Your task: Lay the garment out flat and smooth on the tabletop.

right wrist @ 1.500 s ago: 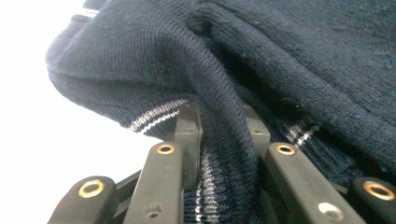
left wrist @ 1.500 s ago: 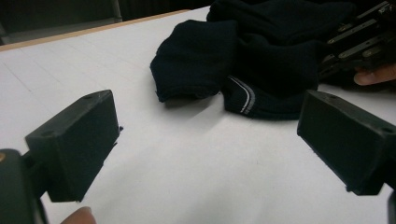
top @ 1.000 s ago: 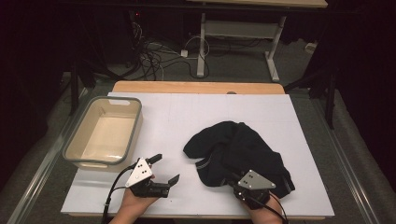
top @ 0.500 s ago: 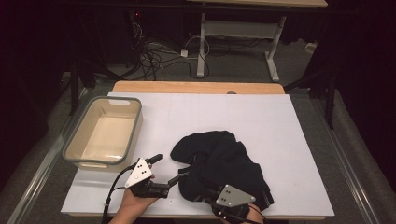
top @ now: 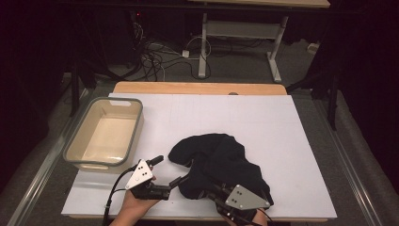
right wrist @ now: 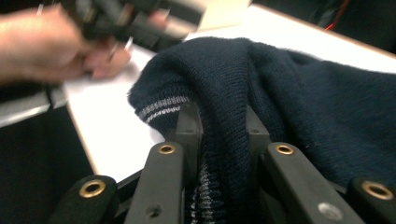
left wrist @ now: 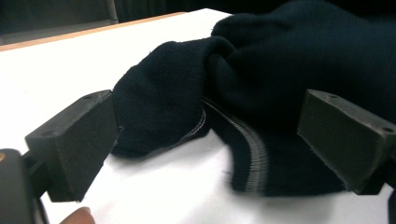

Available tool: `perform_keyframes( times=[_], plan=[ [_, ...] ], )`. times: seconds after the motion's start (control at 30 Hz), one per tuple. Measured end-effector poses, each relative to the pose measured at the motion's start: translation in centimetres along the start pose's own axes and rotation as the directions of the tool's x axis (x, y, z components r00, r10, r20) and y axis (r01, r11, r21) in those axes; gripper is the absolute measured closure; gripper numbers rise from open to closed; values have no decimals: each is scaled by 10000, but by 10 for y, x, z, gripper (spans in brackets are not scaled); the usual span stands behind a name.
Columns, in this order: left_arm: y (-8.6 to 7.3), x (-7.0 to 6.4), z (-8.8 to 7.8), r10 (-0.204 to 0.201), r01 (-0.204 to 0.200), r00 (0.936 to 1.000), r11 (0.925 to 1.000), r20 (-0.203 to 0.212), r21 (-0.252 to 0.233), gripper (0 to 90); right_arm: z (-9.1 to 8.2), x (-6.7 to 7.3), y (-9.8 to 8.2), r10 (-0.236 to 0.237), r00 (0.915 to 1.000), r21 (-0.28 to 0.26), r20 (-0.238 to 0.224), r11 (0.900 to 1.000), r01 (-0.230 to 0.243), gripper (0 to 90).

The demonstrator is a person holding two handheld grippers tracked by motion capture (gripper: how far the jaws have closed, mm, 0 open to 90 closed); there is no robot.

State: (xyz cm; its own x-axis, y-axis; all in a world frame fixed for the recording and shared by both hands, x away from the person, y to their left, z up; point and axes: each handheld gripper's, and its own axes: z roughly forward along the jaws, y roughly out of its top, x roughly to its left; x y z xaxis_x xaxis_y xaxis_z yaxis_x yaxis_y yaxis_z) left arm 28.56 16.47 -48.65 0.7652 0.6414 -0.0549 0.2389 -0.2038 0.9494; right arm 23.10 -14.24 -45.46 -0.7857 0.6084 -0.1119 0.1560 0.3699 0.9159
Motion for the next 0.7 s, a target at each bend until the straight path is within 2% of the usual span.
perform_keyframes(
  times=[0.03,0.07,0.13,0.17,0.2,0.23,0.27,0.3,0.33,0.37,0.47,0.5,0.53,0.6,0.63,0.67,0.7],
  plan=[
    [0,0,0,11,-11,10000,10000,1,-6,47,-7,-8,4,195,9994,-401,278,9990,-184,760],
    [0,0,0,15,-15,10000,10000,0,-11,47,-7,-8,4,195,9994,-401,278,9990,-184,760],
    [0,0,0,19,-19,10000,10000,5,-30,47,-14,-16,7,474,9974,-782,551,9960,-430,759],
    [0,0,0,18,-18,10000,10000,-7,-39,47,-22,-27,10,881,9933,-1136,753,9904,-792,758],
    [0,0,0,18,-18,10000,10000,-7,-39,47,-22,-27,10,881,9933,-1136,753,9904,-792,758],
    [0,-1,0,27,-27,10000,10000,-17,-39,47,-29,-36,12,1204,9876,-1438,1007,9840,-1053,757],
    [0,-1,0,35,-35,10000,10000,-29,-37,47,-32,-41,13,1199,9853,-1538,1213,9830,-1007,757],
    [0,-1,0,39,-39,10000,10000,-48,-30,47,-32,-41,13,1199,9853,-1538,1213,9830,-1007,757],
    [0,-1,0,30,-30,10000,10000,-71,-25,47,-36,-51,15,1320,9790,-1661,1555,9804,-1058,757],
    [0,-1,0,27,-27,10000,10000,-84,-13,47,-36,-51,15,1320,9790,-1661,1555,9804,-1058,757],
    [0,-1,0,32,-32,10000,10000,-72,4,47,-38,-67,16,1589,9671,-1867,1989,9748,-1217,757],
    [0,-1,0,18,-18,10000,10000,-67,9,47,-36,-80,19,1783,9573,-1936,2274,9718,-1350,758],
    [0,-1,0,16,-16,10000,10000,-64,8,47,-36,-80,19,1783,9573,-1936,2274,9718,-1350,758],
    [0,-1,0,41,-41,10000,10000,-60,2,47,-33,-96,25,1961,9474,-1919,2529,9700,-1495,758],
    [0,-1,0,45,-45,10000,10000,-48,-4,47,-30,-113,32,2113,9353,-1902,2838,9684,-1611,759],
    [0,-1,0,43,-43,10000,10000,-24,-10,47,-30,-113,32,2113,9353,-1902,2838,9684,-1611,759],
    [0,-1,0,38,-38,10000,10000,-4,-11,47,-29,-121,36,2190,9292,-1919,2977,9672,-1664,759]
  ],
)
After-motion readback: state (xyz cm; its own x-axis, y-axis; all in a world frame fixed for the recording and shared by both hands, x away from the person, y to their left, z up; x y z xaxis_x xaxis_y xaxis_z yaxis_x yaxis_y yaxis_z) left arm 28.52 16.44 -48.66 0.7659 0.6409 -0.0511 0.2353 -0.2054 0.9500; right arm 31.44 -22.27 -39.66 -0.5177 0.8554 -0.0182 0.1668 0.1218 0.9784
